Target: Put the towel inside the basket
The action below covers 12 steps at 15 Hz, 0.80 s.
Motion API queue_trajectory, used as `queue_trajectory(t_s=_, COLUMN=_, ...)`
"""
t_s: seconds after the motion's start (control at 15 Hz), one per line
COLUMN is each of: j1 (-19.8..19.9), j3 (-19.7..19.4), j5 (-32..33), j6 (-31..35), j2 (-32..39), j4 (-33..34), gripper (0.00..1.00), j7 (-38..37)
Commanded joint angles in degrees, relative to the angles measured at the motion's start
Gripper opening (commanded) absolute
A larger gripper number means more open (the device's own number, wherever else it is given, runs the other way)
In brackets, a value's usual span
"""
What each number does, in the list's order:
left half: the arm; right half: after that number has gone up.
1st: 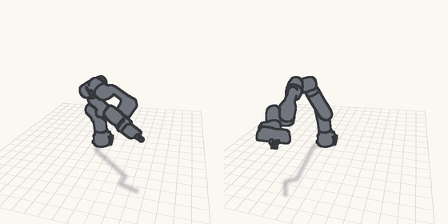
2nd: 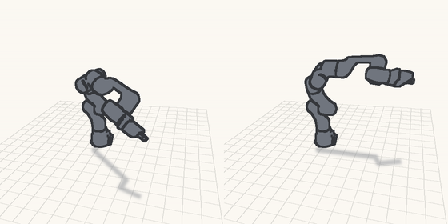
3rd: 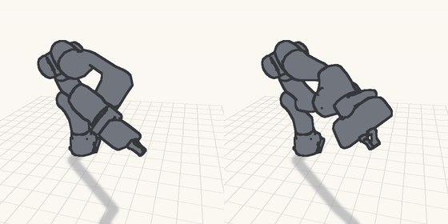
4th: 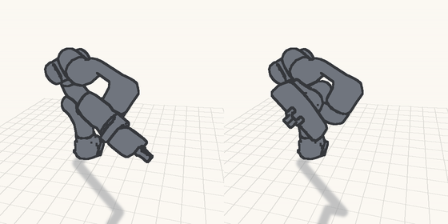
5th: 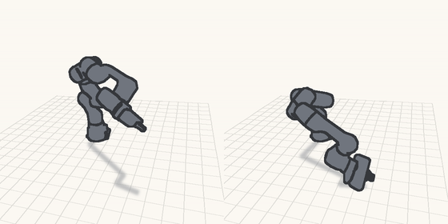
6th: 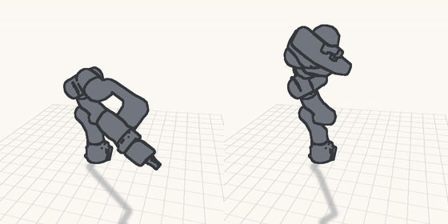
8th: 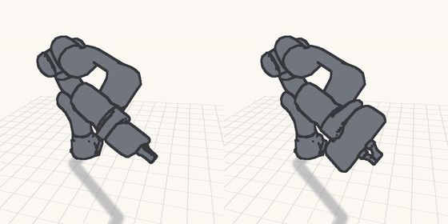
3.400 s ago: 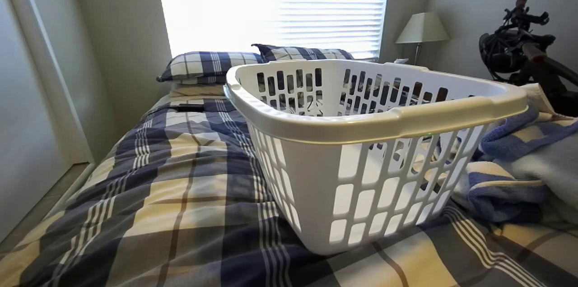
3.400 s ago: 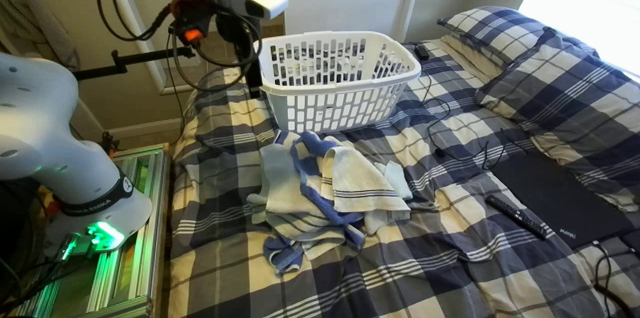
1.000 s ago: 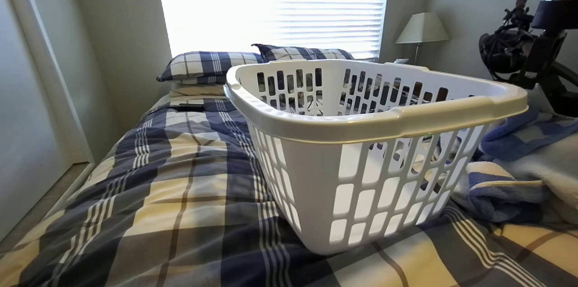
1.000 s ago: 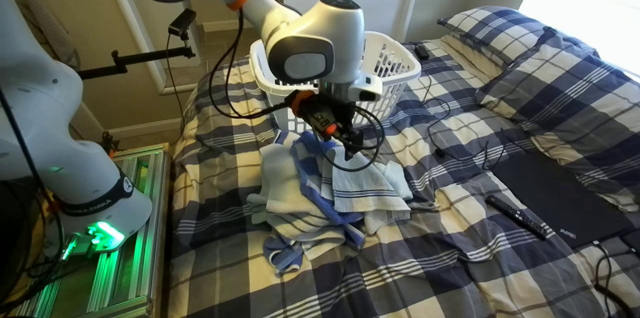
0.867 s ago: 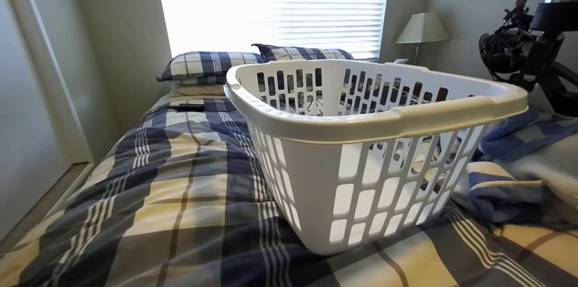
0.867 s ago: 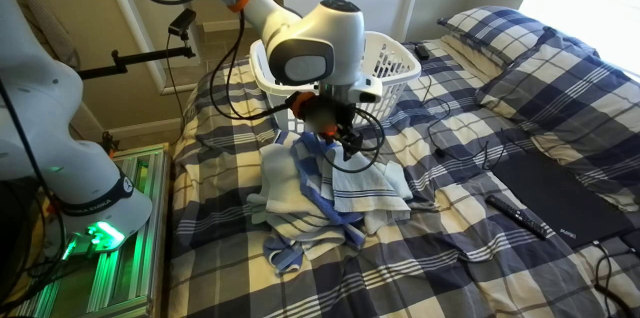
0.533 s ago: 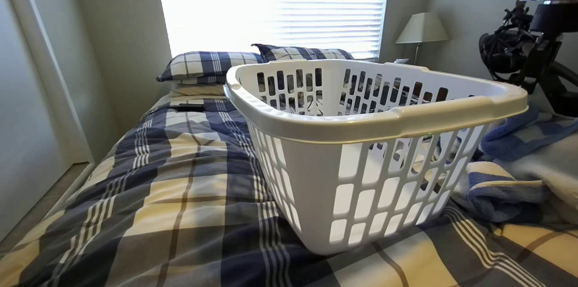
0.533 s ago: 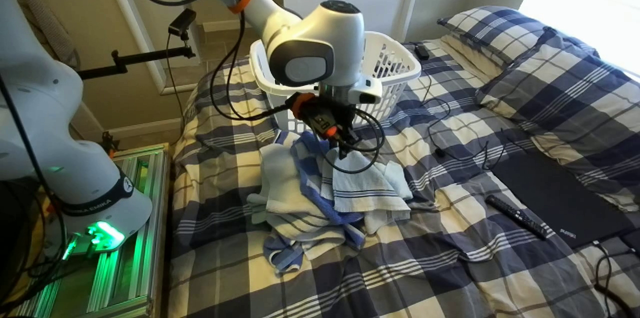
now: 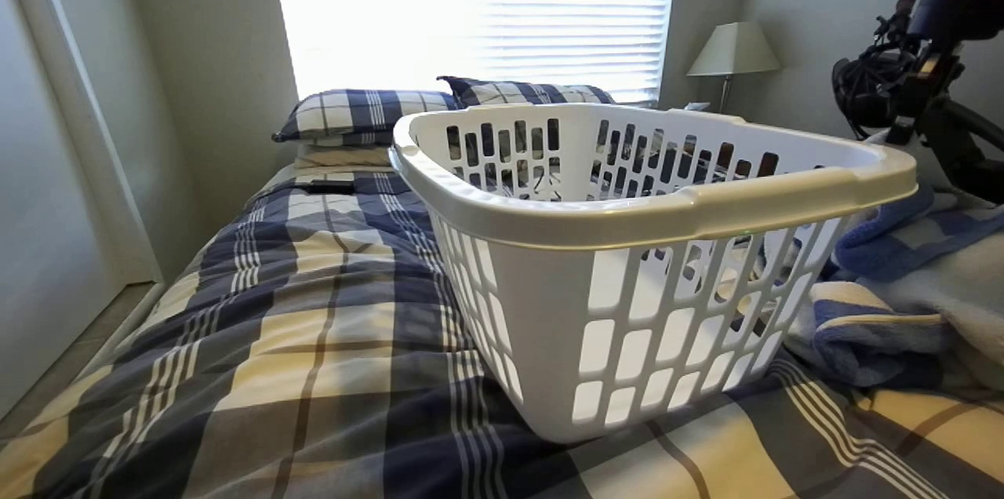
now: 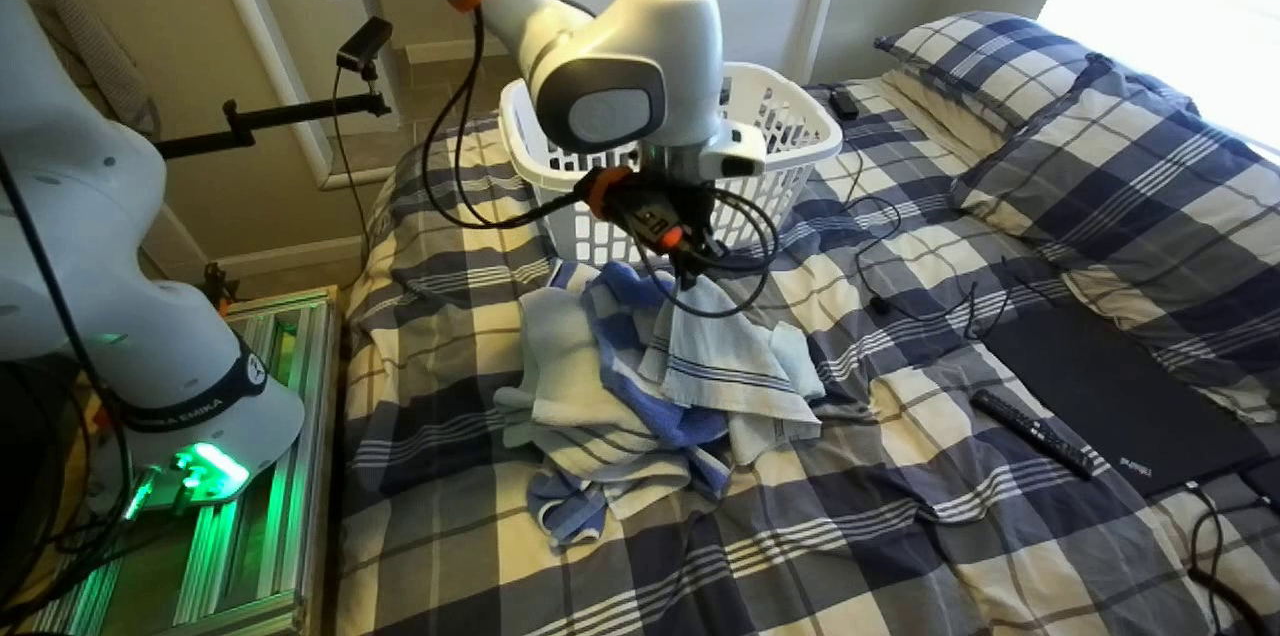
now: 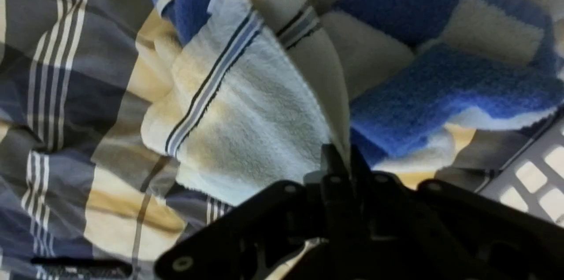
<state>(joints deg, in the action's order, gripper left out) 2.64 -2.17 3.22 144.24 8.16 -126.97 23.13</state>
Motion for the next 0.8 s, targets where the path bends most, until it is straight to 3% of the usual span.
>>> queue_trajectory(t_s=0.0, j1=-1.2, j3=2.1, j5=2.7, j6=3.1, j2=-4.9, j4=1.1, gripper=0.05, j7=1.4)
queue_trajectory(t_s=0.33, j1=-5.4, j3=6.0, j5=4.2, j6=4.4, j2=-9.9, j4=6.6, gripper=0.05, j7=2.2)
queue_trajectory(t_s=0.73, j1=-10.4, j3=10.4, j5=11.2, j6=7.4, j2=-10.5, j4=12.9, gripper=0.04, j7=3.2)
